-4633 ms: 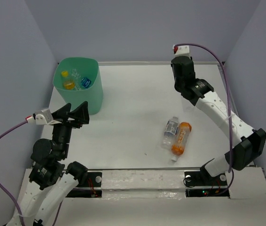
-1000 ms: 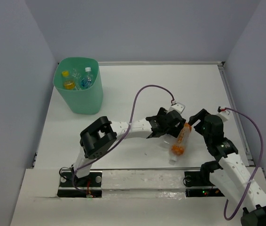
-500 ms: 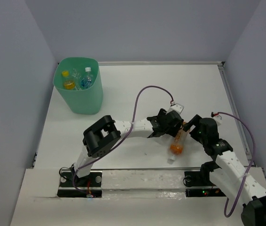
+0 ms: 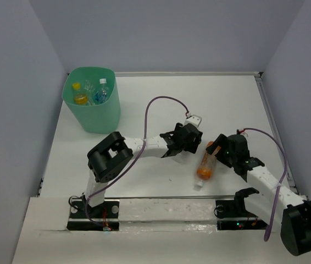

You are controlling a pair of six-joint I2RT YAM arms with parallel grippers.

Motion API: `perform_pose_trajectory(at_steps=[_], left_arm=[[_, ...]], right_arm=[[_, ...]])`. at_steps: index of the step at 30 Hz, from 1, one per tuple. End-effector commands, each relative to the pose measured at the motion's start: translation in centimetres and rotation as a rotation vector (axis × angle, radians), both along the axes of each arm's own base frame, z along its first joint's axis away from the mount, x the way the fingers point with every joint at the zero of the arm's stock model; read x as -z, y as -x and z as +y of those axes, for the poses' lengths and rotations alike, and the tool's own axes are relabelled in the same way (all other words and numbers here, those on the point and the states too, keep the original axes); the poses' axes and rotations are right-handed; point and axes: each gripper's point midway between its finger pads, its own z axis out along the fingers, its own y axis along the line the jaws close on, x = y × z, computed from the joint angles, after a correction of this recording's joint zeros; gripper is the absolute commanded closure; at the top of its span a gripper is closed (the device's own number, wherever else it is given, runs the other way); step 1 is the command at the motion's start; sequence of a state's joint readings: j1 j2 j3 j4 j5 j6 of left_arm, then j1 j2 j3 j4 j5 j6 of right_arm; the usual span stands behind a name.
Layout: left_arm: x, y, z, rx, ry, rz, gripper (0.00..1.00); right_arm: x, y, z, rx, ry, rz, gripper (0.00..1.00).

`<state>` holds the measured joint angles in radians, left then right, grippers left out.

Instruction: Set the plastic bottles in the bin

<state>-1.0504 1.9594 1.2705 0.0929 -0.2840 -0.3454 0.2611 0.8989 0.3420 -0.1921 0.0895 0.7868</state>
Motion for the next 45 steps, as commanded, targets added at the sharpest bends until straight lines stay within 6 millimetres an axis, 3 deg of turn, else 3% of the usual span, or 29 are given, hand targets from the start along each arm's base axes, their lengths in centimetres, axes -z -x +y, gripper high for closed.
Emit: perform_pose_trajectory(at_steps=[1, 3, 4, 7, 8, 11, 12, 13, 16, 17, 20, 21, 24, 25, 27, 30, 33, 34, 40, 45], left_arm=[[-4.0, -1.0, 1.2, -0.042, 0.097, -0.046, 0.5], [-6.1, -1.5, 1.9, -0.063, 0.153, -0.054, 0.51], [-8.4, -1.6, 2.2, -0.068, 0.2, -0.079, 0.51], [-12.7, -2.5, 3.6, -0.101, 0.258, -0.147, 0.51], [-16.0, -2.8, 4.5, -0.123, 0.301, -0.195, 0.51], [-22.9, -4.1, 8.2, -0.2, 0.384, -0.312, 0.51], [-25.0, -4.7, 9.6, -0.238, 0.408, -0.351, 0.51], [-27.7, -5.7, 12.5, -0.302, 0.441, -0.401, 0.5], [-33.4, -7.1, 18.3, -0.436, 0.49, -0.514, 0.51], [-35.3, -8.3, 21.6, -0.517, 0.476, -0.575, 0.51], [-38.3, -9.3, 27.3, -0.648, 0.461, -0.671, 0.51], [-39.1, -10.2, 30.6, -0.726, 0.43, -0.721, 0.51], [-39.6, -11.3, 35.4, -0.844, 0.378, -0.794, 0.51], [-39.6, -11.9, 38.3, -0.91, 0.35, -0.816, 0.51], [-39.2, -13.0, 41.4, -0.975, 0.33, -0.833, 0.51], [-37.9, -14.1, 43.9, -1.029, 0.283, -0.842, 0.51], [-37.0, -14.6, 45.3, -1.073, 0.258, -0.867, 0.51], [-35.7, -14.8, 45.8, -1.082, 0.23, -0.857, 0.5], [-33.0, -15.5, 46.3, -1.093, 0.178, -0.873, 0.41], [-32.3, -16.1, 46.0, -1.083, 0.19, -0.864, 0.14]], right_arm=[[-0.2, -0.9, 0.8, -0.035, -0.029, -0.047, 0.12], [-0.1, -1.1, 1.0, -0.041, -0.041, -0.057, 0.13], [-0.1, -1.3, 1.2, -0.043, -0.046, -0.062, 0.17], [0.5, -1.5, 1.3, -0.044, -0.047, -0.043, 0.2], [0.4, -1.7, 1.4, -0.046, -0.051, -0.052, 0.2], [0.2, -2.2, 1.8, -0.053, -0.071, -0.069, 0.21], [0.2, -2.2, 1.9, -0.054, -0.076, -0.072, 0.29], [0.3, -2.2, 1.9, -0.05, -0.083, -0.08, 0.33], [0.1, -2.2, 1.9, -0.051, -0.089, -0.106, 0.42], [-0.3, -2.2, 1.9, -0.054, -0.09, -0.124, 0.44], [-0.8, -2.2, 1.9, -0.062, -0.087, -0.15, 0.45], [-1.0, -2.0, 2.2, -0.081, -0.101, -0.154, 0.45], [-1.6, -1.9, 2.4, -0.095, -0.105, -0.181, 0.45], [-1.9, -1.9, 2.4, -0.097, -0.109, -0.188, 0.46], [-2.0, -1.9, 2.4, -0.103, -0.108, -0.195, 0.46], [-2.2, -1.8, 2.6, -0.116, -0.113, -0.2, 0.46], [-2.6, -1.9, 2.7, -0.121, -0.114, -0.217, 0.46], [-2.9, -1.9, 2.8, -0.128, -0.115, -0.224, 0.46], [-5.0, -2.2, 3.8, -0.175, -0.152, -0.275, 0.5], [-8.6, -2.7, 4.6, -0.213, -0.172, -0.352, 0.52]])
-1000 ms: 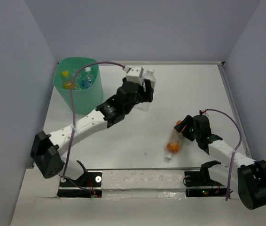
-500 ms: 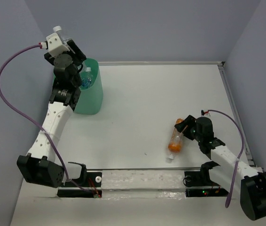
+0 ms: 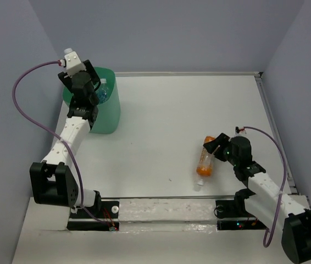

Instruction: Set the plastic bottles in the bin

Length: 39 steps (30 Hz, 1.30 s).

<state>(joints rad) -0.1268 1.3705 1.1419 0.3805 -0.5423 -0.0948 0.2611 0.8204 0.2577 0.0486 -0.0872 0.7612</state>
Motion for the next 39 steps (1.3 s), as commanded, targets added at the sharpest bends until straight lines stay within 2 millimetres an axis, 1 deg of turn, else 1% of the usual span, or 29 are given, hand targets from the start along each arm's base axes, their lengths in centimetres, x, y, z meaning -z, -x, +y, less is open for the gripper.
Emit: perform_pose_trajectory(at_steps=[1, 3, 6, 7, 9, 10, 13, 14, 15, 18, 19, 20, 21, 23, 24, 25, 26, 27, 28, 29, 30, 31, 32, 33, 34, 35, 37, 38, 39], left_arm=[[-4.3, 0.5, 0.5, -0.02, 0.021, -0.166, 0.1], [-5.0, 0.7, 0.3, -0.005, 0.035, -0.186, 0.01], [-6.7, 1.5, 0.3, -0.003, 0.057, -0.228, 0.01], [-8.0, 1.8, 0.2, 0.005, 0.082, -0.262, 0.01], [-10.6, 2.5, -0.5, 0.056, 0.096, -0.308, 0.01], [-11.5, 2.7, -0.8, 0.074, 0.102, -0.321, 0.01], [-13.7, 3.8, -1.5, 0.124, 0.135, -0.351, 0.01], [-14.6, 4.8, -1.6, 0.137, 0.15, -0.375, 0.01], [-14.2, 5.1, -2.2, 0.173, 0.182, -0.374, 0.01], [-15.4, 8.1, -4.1, 0.307, 0.234, -0.428, 0.01], [-14.0, 8.5, -4.9, 0.348, 0.276, -0.414, 0.01], [-14.8, 10.6, -5.6, 0.407, 0.286, -0.445, 0.01], [-12.9, 10.9, -6.0, 0.427, 0.315, -0.415, 0.01], [-13.1, 13.7, -6.2, 0.458, 0.322, -0.441, 0.01], [-11.8, 14.2, -6.5, 0.47, 0.323, -0.402, 0.01], [-10.3, 14.7, -6.3, 0.463, 0.321, -0.368, 0.01], [-9.9, 16.3, -6.2, 0.466, 0.311, -0.362, 0.01], [-8.6, 16.8, -6.0, 0.459, 0.3, -0.331, 0.01], [-9.0, 18.6, -5.7, 0.455, 0.266, -0.354, 0.01], [-8.4, 19.4, -5.0, 0.425, 0.262, -0.349, 0.01], [-7.3, 20.0, -4.7, 0.405, 0.265, -0.319, 0.01], [-6.2, 20.5, -4.4, 0.393, 0.262, -0.31, 0.01], [-5.8, 21.2, -4.1, 0.382, 0.258, -0.31, 0.01], [-6.3, 22.8, -3.4, 0.355, 0.268, -0.356, 0.01], [-4.5, 23.0, -3.2, 0.335, 0.281, -0.302, 0.01], [-4.1, 23.4, -3.1, 0.329, 0.289, -0.302, 0.01], [-2.4, 23.4, -3.5, 0.337, 0.294, -0.254, 0.01], [-1.5, 23.4, -4.0, 0.352, 0.304, -0.223, 0.01], [-0.6, 23.3, -4.3, 0.358, 0.312, -0.198, 0.01]], right_arm=[[-6.2, -1.7, 1.2, -0.051, -0.038, -0.161, 0.52], [-8.3, -2.1, 1.6, -0.061, -0.046, -0.203, 0.52], [-10.3, -2.8, 2.2, -0.08, -0.054, -0.242, 0.52], [-12.1, -3.1, 3.2, -0.106, -0.07, -0.279, 0.52], [-13.2, -3.6, 4.3, -0.131, -0.074, -0.293, 0.53], [-15.3, -3.5, 5.9, -0.171, -0.088, -0.332, 0.53], [-17.6, -4.0, 8.0, -0.191, -0.059, -0.387, 0.53], [-19.9, -3.7, 9.7, -0.229, -0.066, -0.44, 0.53], [-20.2, -4.0, 10.8, -0.254, -0.061, -0.443, 0.53], [-25.1, -4.2, 13.8, -0.307, -0.074, -0.559, 0.53], [-26.1, -4.3, 14.6, -0.321, -0.072, -0.584, 0.53], [-28.2, -4.5, 16.2, -0.348, -0.075, -0.629, 0.53], [-29.2, -4.6, 17.1, -0.363, -0.076, -0.656, 0.53], [-30.6, -5.3, 19.1, -0.388, -0.062, -0.708, 0.53], [-33.3, -5.4, 19.9, -0.393, -0.085, -0.764, 0.53], [-34.6, -5.2, 20.9, -0.408, -0.107, -0.802, 0.53], [-33.9, -6.3, 22.3, -0.423, -0.09, -0.797, 0.53], [-36.4, -6.2, 23.3, -0.431, -0.117, -0.848, 0.53], [-37.2, -6.4, 24.2, -0.439, -0.125, -0.868, 0.53], [-36.2, -7.7, 25.7, -0.45, -0.105, -0.853, 0.53], [-37.0, -8.2, 26.3, -0.45, -0.112, -0.872, 0.53], [-40.0, -8.1, 26.9, -0.442, -0.148, -0.936, 0.53], [-40.8, -8.6, 27.4, -0.436, -0.155, -0.953, 0.53], [-39.9, -9.9, 28.8, -0.442, -0.146, -0.942, 0.53], [-40.6, -10.3, 29.2, -0.436, -0.156, -0.96, 0.53], [-43.1, -10.5, 29.4, -0.419, -0.187, -1.015, 0.53], [-42.0, -11.8, 31.6, -0.429, -0.189, -1.01, 0.54], [-44.0, -11.9, 31.7, -0.416, -0.209, -1.05, 0.54], [-42.7, -13.1, 32.9, -0.421, -0.198, -1.036, 0.54]])
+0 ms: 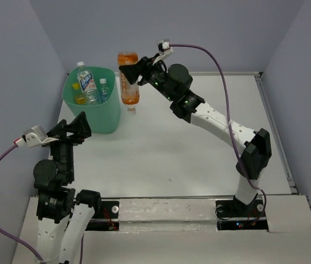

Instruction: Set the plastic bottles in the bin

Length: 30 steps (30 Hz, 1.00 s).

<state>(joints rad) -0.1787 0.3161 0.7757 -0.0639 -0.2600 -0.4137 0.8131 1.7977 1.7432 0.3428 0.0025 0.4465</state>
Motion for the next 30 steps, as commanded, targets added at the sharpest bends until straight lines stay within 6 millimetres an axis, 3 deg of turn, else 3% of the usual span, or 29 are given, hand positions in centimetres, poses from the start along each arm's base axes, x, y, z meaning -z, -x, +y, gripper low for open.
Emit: perform_pose_trajectory(at_steps=[1, 2, 3, 4, 5, 6, 7, 8, 12, 13, 17, 18, 21, 23, 25, 27, 30], left_arm=[[4.6, -0.6, -0.7, 0.017, -0.014, 0.146, 0.01], [5.3, -0.7, -1.0, 0.028, -0.017, 0.163, 0.01], [6.6, -0.8, -1.0, 0.027, -0.022, 0.198, 0.01], [7.1, -0.9, -1.3, 0.038, -0.013, 0.207, 0.01], [7.4, -0.8, -1.9, 0.065, -0.02, 0.21, 0.01], [7.5, -0.7, -2.0, 0.068, -0.023, 0.215, 0.01], [7.5, -0.7, -1.9, 0.063, -0.021, 0.217, 0.01], [7.5, -0.7, -2.1, 0.067, -0.015, 0.215, 0.01], [7.3, -0.6, -2.6, 0.092, -0.025, 0.208, 0.01], [7.2, -0.5, -2.6, 0.094, -0.023, 0.202, 0.01], [6.7, 0.1, -1.9, 0.068, -0.005, 0.183, 0.01], [6.6, 0.2, -1.9, 0.065, -0.004, 0.177, 0.01], [6.6, 0.1, -2.4, 0.089, -0.015, 0.174, 0.01], [6.6, 0.1, -2.6, 0.1, -0.02, 0.177, 0.01], [6.7, 0.0, -2.7, 0.101, -0.019, 0.18, 0.01], [6.6, 0.0, -2.7, 0.103, -0.02, 0.177, 0.01], [6.5, 0.1, -2.5, 0.091, -0.016, 0.178, 0.01]], right_arm=[[-5.5, -1.0, 1.7, 0.006, -0.114, -0.143, 0.54], [-5.8, -1.4, 2.1, 0.006, -0.117, -0.148, 0.54], [-8.0, -0.8, 2.3, -0.003, -0.157, -0.182, 0.54], [-8.3, -1.1, 2.6, -0.004, -0.167, -0.187, 0.54], [-7.1, -2.1, 3.7, -0.007, -0.164, -0.175, 0.54], [-9.2, -1.8, 3.5, -0.008, -0.206, -0.208, 0.55], [-9.5, -2.0, 3.7, -0.01, -0.223, -0.217, 0.55], [-7.9, -3.1, 4.9, -0.01, -0.214, -0.205, 0.55], [-7.8, -5.1, 5.8, 0.039, -0.274, -0.242, 0.57], [-8.7, -5.0, 5.5, 0.046, -0.309, -0.272, 0.57], [-5.6, -6.2, 7.3, 0.052, -0.32, -0.282, 0.57], [-3.7, -6.9, 8.2, 0.049, -0.306, -0.268, 0.57], [-2.2, -7.5, 8.9, 0.05, -0.292, -0.285, 0.58], [0.1, -7.8, 10.2, 0.051, -0.251, -0.27, 0.57], [2.3, -8.5, 10.9, 0.054, -0.204, -0.246, 0.49], [3.6, -8.6, 11.5, 0.036, -0.169, -0.231, 0.32], [3.9, -8.2, 12.0, 0.001, -0.127, -0.218, 0.04]])
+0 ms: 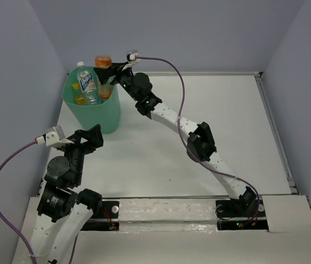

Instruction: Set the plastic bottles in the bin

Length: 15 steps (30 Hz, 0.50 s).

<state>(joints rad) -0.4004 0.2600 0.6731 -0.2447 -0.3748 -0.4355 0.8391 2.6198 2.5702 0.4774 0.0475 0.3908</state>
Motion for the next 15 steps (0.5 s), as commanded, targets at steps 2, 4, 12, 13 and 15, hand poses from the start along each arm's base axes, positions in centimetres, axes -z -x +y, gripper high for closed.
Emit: perform_pose_trajectory(at_steps=[2, 4, 12, 13, 15], left_arm=[[-1.5, 0.1, 0.5, -0.026, 0.012, -0.043, 0.01], [-1.6, 0.1, 0.6, -0.031, 0.012, -0.046, 0.01], [-2.2, 0.1, 1.5, -0.067, -0.003, -0.051, 0.01], [-2.1, 0.0, 1.6, -0.075, -0.007, -0.048, 0.01], [-2.2, -0.1, 2.0, -0.095, -0.013, -0.046, 0.01]], right_arm=[[-6.2, 3.2, -0.4, -0.065, -0.03, -0.118, 0.0], [-6.3, 3.4, -0.6, -0.065, -0.012, -0.116, 0.0], [-8.8, 4.6, -2.9, -0.028, 0.032, -0.093, 0.0], [-9.1, 5.0, -3.3, -0.028, 0.035, -0.092, 0.0], [-12.4, 6.3, -5.7, 0.004, 0.003, -0.11, 0.0]])
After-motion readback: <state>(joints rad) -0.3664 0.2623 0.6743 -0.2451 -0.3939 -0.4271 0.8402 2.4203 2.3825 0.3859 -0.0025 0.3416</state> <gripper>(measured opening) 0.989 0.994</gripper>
